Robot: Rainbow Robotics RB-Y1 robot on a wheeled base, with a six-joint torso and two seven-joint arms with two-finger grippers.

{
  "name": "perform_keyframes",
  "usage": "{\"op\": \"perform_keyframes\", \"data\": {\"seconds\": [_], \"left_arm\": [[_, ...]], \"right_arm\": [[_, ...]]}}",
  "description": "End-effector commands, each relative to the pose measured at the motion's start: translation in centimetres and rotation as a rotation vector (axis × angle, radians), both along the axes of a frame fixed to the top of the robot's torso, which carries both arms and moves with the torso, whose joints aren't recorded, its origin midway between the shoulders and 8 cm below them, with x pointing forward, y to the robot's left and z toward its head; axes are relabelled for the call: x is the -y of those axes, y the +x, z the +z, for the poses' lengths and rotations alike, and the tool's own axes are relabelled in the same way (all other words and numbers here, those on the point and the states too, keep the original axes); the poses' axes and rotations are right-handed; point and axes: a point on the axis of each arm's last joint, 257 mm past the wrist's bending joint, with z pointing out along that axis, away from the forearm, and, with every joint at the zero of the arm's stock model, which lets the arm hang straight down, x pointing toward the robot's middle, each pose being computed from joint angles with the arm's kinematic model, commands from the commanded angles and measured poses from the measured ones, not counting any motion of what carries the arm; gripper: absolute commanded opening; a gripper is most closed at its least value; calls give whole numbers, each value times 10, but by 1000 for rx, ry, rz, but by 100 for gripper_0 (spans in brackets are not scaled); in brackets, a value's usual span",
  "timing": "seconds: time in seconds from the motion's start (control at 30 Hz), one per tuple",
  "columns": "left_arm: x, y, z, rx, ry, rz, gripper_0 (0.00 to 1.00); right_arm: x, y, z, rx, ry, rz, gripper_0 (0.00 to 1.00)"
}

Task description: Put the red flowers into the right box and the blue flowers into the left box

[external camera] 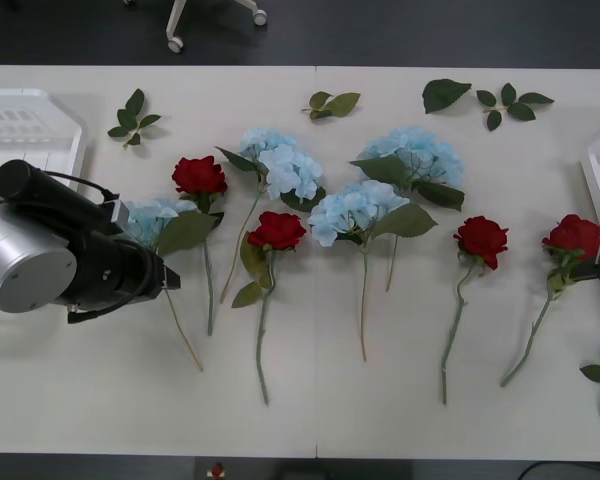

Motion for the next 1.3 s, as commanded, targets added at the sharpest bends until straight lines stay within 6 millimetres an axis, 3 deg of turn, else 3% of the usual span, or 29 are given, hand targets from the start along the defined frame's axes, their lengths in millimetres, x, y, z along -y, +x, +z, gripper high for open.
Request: {"op": "perform_keyframes", "data": {"seconds": [0.03, 0.3, 0.53, 0.9, 1.07, 1.1, 1.13, 1.17, 1.27, 1.3], "left_arm": [[4, 11, -2, 16, 11, -3, 100], [6, 11, -21, -1, 43, 7, 100], [10, 16, -36, -29, 51, 14, 100], [18, 27, -43, -26, 52, 14, 100], [20, 27, -48, -36, 57, 14, 100], [20, 28, -48, -35, 64, 11, 93], [21, 26, -50, -37, 65, 9, 89], [21, 27, -50, -37, 68, 10, 82], [20, 27, -51, -36, 69, 13, 50], [20, 26, -51, -38, 70, 14, 42]], "right_arm": [[7, 12, -4, 26, -47, 37, 100], [2, 38, -35, 71, -55, 47, 100], [-3, 62, -43, 113, -50, 36, 100], [-8, 63, -72, 98, -86, 76, 100], [-9, 66, -75, 95, -81, 74, 100], [-11, 66, -77, 92, -78, 74, 100], [-12, 67, -76, 93, -75, 74, 95], [-12, 67, -78, 91, -72, 71, 85], [-12, 68, -79, 90, -69, 68, 50], [-12, 69, -78, 92, -70, 70, 44]]}}
